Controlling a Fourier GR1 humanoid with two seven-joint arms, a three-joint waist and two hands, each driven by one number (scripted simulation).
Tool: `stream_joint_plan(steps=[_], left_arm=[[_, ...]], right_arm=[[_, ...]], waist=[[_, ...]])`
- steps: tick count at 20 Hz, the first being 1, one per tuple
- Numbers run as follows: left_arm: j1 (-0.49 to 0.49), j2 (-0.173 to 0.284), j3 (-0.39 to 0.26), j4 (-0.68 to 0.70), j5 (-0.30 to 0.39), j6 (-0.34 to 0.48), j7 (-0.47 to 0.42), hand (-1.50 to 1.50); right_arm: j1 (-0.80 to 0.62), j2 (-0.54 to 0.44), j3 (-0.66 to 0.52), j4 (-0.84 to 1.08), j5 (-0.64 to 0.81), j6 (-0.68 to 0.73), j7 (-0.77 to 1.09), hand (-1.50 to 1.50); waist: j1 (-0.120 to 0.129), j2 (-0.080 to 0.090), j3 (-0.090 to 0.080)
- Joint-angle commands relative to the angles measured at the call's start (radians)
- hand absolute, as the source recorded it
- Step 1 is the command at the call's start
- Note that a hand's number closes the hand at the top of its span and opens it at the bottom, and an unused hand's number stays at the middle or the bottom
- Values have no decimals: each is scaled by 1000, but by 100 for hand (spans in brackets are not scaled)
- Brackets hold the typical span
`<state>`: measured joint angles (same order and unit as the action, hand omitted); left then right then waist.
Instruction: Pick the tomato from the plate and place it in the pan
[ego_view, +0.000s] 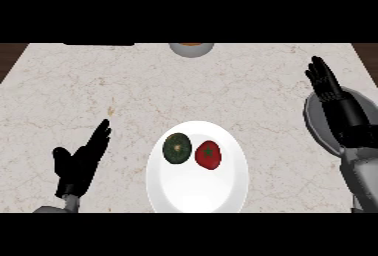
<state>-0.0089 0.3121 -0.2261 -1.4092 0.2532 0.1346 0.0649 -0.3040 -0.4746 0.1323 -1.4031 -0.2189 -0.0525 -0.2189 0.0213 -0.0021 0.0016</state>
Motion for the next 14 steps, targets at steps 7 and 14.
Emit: stream_joint_plan(steps=[7, 14], left_arm=[[-106, 25, 148, -102, 42, 64, 35, 0], [-118, 24, 167, -137, 31, 107, 71, 0]], right_arm=[[-24, 77, 86, -111, 192, -286, 291, 150], [354, 47, 237, -470, 488, -494, 351, -150]], waist=[[-41, -13, -9], [-80, -16, -5]])
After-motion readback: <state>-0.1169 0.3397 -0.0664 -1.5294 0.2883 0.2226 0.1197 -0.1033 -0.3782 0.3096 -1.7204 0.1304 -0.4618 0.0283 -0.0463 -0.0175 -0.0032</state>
